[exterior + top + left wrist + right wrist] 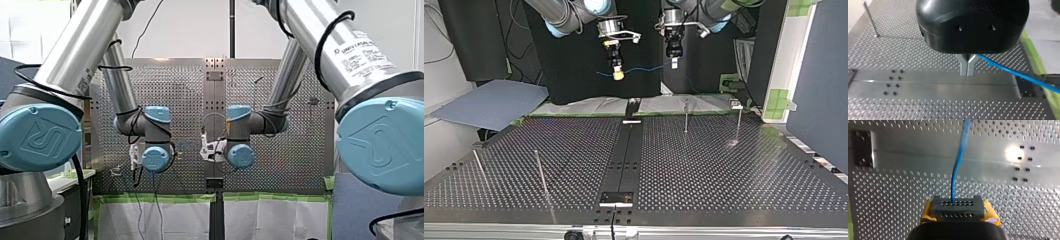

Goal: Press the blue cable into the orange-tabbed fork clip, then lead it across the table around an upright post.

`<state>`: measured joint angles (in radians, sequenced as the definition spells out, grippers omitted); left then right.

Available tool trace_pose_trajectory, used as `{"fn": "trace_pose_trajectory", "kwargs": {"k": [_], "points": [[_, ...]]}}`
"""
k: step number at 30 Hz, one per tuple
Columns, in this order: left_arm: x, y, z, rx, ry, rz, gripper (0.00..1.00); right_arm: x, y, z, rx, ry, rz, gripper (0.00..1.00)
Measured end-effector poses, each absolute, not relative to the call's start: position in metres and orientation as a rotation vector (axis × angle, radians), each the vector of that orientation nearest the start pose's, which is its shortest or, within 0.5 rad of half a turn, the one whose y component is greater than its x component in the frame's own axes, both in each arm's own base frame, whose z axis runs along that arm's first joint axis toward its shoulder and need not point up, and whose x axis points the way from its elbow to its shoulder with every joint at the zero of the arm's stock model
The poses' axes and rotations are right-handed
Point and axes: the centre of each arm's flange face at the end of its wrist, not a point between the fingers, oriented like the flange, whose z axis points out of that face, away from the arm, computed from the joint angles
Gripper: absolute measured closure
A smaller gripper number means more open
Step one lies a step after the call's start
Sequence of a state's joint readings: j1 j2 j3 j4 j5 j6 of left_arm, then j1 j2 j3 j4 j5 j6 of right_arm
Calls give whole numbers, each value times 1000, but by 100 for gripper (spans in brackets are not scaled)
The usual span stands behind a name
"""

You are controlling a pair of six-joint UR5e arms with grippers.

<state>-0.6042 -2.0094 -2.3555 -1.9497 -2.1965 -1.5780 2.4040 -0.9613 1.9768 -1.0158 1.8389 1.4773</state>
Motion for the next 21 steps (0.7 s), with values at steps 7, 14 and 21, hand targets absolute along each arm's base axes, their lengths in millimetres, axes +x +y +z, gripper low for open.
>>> {"fn": "trace_pose_trajectory", "kwargs": {"k": [7, 14, 21], "points": [[263, -295, 73, 51, 1629, 18, 100, 492, -297, 64, 1636, -795, 1551, 100], [262, -296, 73, 57, 1632, 16, 100, 503, -306, 46, 1646, -797, 1543, 100], [265, -298, 76, 47, 1626, -5, 100, 499, -306, 15, 1690, -820, 1497, 100]]}}
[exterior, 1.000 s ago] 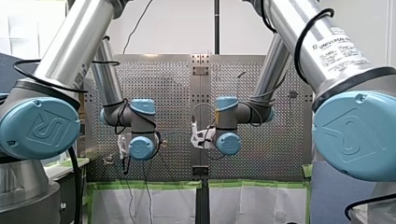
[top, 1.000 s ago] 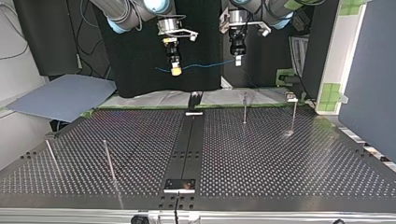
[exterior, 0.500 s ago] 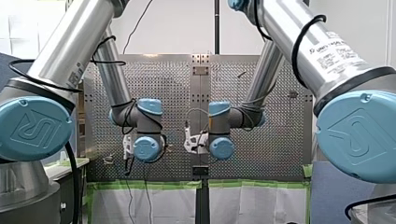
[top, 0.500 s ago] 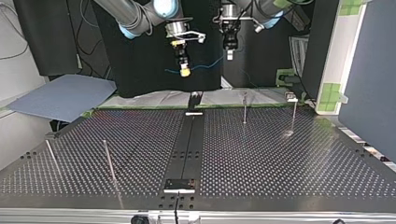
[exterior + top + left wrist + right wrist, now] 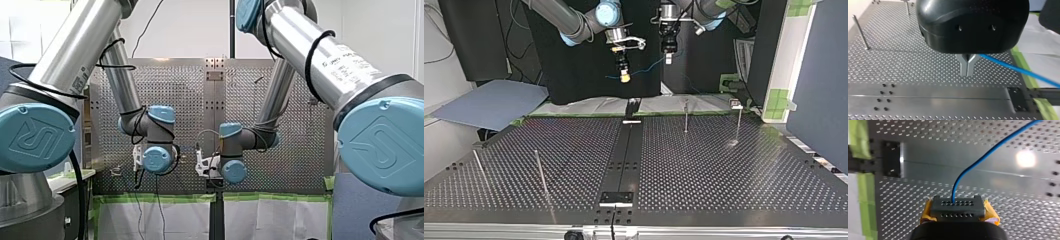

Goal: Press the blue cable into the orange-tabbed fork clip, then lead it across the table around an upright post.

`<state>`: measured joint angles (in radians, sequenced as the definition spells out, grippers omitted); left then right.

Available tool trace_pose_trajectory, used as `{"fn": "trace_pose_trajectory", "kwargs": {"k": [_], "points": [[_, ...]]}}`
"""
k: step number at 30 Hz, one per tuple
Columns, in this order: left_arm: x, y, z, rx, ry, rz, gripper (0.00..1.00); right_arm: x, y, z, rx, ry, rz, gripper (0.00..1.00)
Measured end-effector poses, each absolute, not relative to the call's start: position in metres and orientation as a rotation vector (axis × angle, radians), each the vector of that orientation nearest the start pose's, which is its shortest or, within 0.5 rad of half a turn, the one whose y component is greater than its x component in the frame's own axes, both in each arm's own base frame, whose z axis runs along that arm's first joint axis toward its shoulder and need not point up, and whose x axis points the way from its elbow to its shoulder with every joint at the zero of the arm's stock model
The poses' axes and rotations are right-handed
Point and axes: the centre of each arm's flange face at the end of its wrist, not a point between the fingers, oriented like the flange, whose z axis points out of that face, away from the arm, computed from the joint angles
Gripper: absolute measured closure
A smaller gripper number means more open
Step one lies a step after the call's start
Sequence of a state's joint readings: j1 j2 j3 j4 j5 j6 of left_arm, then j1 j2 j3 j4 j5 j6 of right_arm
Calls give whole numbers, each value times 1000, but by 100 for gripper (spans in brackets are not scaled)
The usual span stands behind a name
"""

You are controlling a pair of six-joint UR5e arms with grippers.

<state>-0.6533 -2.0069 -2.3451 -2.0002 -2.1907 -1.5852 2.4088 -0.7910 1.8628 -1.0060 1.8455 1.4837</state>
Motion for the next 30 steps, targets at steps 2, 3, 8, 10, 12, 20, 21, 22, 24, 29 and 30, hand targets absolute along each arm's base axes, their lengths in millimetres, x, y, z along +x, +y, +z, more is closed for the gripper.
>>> {"fn": "trace_pose_trajectory", "kwargs": {"k": [2, 3, 8, 10, 12, 20, 21, 22, 24, 29, 30], "points": [[270, -301, 82, 29, 1616, -23, 100, 500, -309, 16, 1684, -835, 1496, 100], [274, -304, 87, 19, 1609, -36, 100, 503, -311, 20, 1674, -846, 1501, 100], [287, -310, 107, -28, 1582, -81, 100, 513, -322, 47, 1636, -882, 1549, 100], [291, -309, 114, -55, 1577, -85, 100, 516, -326, 60, 1629, -893, 1577, 100], [293, -306, 120, -83, 1573, -83, 100, 521, -331, 75, 1623, -898, 1612, 100], [308, -286, 145, -174, 1564, -91, 100, 542, -344, 134, 1601, -862, 1730, 100], [309, -284, 147, -177, 1564, -92, 100, 545, -346, 144, 1597, -852, 1745, 100], [312, -281, 151, -180, 1563, -94, 100, 547, -347, 151, 1595, -845, 1756, 100], [315, -276, 156, -185, 1563, -91, 100, 552, -349, 168, 1589, -825, 1783, 100], [322, -262, 170, -207, 1560, -63, 100, 560, -352, 205, 1572, -792, 1830, 100], [323, -259, 172, -212, 1560, -56, 100, 560, -351, 212, 1571, -789, 1836, 100]]}}
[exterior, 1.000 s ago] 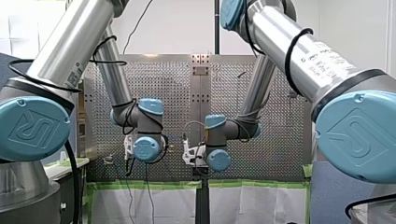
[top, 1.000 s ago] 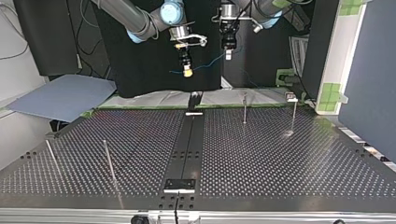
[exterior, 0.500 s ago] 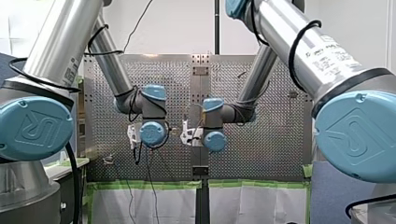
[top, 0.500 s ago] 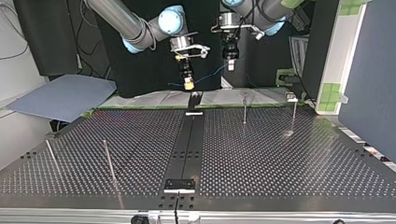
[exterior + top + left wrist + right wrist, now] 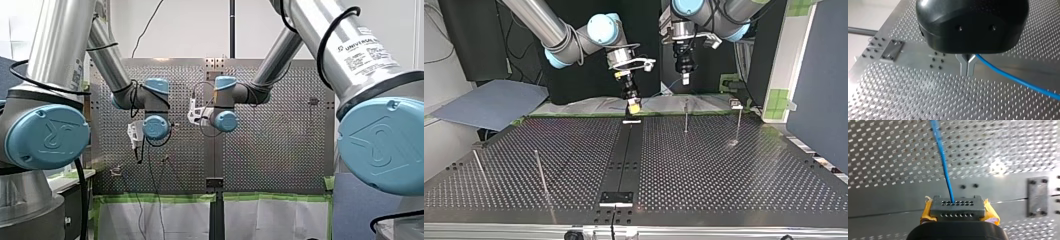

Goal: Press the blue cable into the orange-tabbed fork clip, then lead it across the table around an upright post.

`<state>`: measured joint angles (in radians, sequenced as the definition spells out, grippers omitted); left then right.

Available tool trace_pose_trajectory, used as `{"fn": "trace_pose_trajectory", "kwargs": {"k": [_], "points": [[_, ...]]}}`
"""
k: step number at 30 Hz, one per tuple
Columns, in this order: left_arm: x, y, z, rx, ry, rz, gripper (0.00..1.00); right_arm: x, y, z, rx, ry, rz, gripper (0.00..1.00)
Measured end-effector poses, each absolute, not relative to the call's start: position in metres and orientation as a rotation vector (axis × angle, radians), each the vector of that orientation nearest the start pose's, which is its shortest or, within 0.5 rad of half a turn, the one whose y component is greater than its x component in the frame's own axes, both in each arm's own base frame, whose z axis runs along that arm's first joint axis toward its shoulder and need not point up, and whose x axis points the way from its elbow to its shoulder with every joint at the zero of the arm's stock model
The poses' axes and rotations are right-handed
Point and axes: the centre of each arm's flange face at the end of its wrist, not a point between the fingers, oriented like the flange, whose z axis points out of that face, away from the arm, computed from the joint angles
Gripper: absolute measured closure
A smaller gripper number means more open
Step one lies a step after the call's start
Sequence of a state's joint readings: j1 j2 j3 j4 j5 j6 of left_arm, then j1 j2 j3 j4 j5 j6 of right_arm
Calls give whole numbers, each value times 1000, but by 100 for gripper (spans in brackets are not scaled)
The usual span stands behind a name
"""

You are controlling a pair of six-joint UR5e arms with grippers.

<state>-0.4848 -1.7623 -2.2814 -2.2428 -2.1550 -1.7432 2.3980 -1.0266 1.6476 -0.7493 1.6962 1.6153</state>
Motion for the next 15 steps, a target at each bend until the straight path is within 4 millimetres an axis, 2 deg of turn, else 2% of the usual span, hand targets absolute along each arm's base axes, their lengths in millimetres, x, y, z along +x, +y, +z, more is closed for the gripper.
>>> {"fn": "trace_pose_trajectory", "kwargs": {"k": [2, 4, 8, 15], "points": [[324, -252, 176, -221, 1557, -41, 100, 560, -348, 217, 1577, -788, 1836, 100], [323, -246, 179, -231, 1550, -34, 100, 558, -343, 215, 1600, -792, 1824, 100], [321, -234, 182, -248, 1529, -40, 100, 557, -336, 195, 1669, -809, 1778, 100], [317, -210, 150, -239, 1567, -22, 100, 561, -328, 151, 1753, -825, 1725, 100]]}}
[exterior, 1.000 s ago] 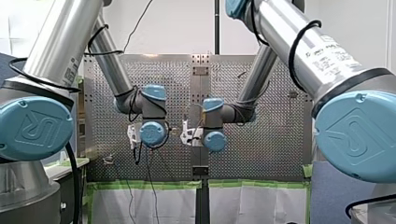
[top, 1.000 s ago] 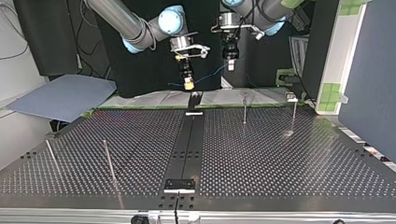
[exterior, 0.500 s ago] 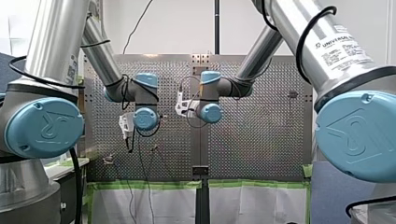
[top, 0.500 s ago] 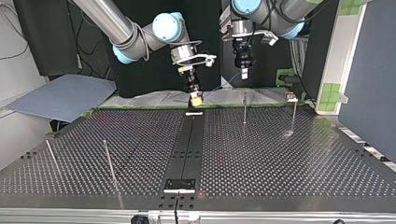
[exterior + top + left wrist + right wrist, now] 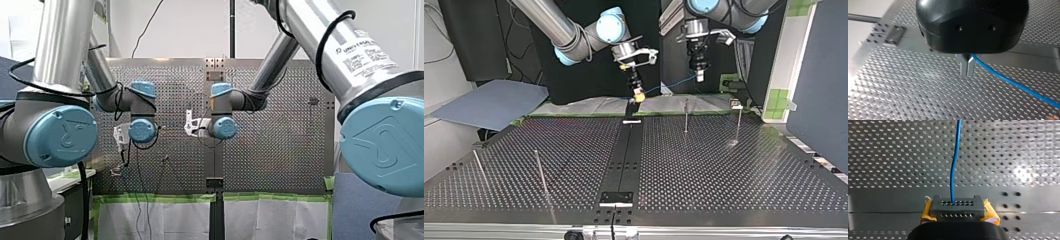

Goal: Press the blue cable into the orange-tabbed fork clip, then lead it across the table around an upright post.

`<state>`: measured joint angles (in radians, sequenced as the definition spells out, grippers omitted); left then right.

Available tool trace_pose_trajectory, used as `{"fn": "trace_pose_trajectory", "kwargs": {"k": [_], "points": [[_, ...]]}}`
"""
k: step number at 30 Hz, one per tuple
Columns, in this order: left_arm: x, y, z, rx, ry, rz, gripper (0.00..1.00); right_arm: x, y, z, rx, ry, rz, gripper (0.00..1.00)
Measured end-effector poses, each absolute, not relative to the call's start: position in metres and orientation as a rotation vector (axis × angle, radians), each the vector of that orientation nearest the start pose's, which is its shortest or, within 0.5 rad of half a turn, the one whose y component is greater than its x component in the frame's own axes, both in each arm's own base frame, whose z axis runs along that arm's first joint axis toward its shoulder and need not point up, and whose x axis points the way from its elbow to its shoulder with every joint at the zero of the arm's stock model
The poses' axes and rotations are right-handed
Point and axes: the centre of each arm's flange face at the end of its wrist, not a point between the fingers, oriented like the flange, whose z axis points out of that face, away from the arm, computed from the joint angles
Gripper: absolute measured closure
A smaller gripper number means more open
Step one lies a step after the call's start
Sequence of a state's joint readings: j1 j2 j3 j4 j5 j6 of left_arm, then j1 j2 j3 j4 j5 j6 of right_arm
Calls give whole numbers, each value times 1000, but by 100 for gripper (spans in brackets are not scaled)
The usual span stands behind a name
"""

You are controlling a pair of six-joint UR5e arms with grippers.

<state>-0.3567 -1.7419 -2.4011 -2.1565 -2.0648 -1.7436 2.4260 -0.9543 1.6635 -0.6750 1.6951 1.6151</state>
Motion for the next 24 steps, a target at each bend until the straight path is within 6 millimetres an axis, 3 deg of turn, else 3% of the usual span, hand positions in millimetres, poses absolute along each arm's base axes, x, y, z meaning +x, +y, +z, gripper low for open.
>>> {"fn": "trace_pose_trajectory", "kwargs": {"k": [15, 24], "points": [[344, -182, 111, -253, 1579, -35, 100, 569, -331, 87, 1754, -835, 1735, 100], [376, -185, 102, -250, 1529, -85, 100, 579, -337, 60, 1747, -829, 1747, 100]]}}
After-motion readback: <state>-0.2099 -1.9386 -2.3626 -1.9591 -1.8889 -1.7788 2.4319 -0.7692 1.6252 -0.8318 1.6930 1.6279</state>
